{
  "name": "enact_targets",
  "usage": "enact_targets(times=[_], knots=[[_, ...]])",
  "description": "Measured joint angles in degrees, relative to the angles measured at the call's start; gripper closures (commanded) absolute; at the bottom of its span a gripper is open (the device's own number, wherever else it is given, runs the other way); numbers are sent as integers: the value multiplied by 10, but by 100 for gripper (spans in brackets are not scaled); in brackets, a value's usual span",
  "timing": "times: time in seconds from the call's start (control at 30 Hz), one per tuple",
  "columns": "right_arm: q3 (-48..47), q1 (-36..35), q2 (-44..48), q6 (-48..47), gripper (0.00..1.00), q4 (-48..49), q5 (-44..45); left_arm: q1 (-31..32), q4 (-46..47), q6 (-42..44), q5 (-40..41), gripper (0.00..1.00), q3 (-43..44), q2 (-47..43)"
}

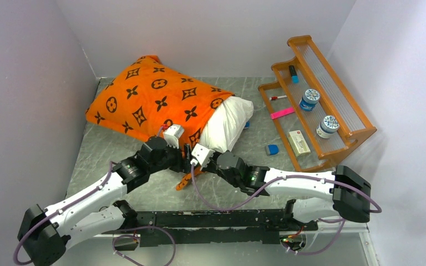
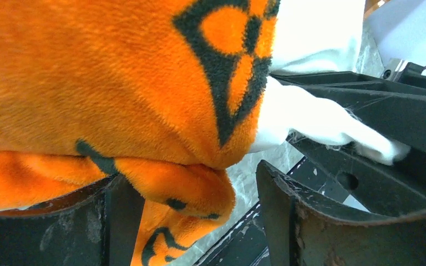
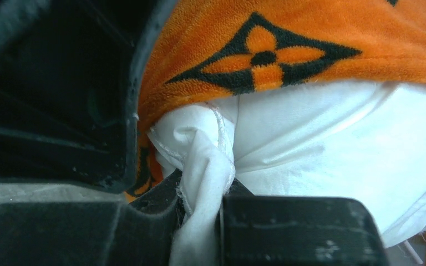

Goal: Remove the pillowcase from the pillow
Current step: Remove the pillow from the pillowcase.

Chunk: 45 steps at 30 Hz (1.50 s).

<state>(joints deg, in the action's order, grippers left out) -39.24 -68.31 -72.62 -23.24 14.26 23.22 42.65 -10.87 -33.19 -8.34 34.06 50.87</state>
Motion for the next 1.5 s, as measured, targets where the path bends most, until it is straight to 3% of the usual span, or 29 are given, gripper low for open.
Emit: enact_targets(times=[0.27, 0.8, 0.93, 1.23, 1.5], knots=[[8, 3, 30, 16, 100, -9, -4, 26, -2, -3, 65, 93, 7, 38], [34, 10, 186, 28, 100, -83, 3, 32, -28, 38, 232, 95, 71, 56], [34, 13, 231, 30, 100, -114, 4, 4, -24, 40, 229, 95, 91, 72], [34, 14, 308, 40, 100, -165, -3, -135, 7, 14, 176, 95, 87, 91], [34, 15, 320, 59, 100, -186, -42, -183, 37, -18, 142, 95, 87, 145]])
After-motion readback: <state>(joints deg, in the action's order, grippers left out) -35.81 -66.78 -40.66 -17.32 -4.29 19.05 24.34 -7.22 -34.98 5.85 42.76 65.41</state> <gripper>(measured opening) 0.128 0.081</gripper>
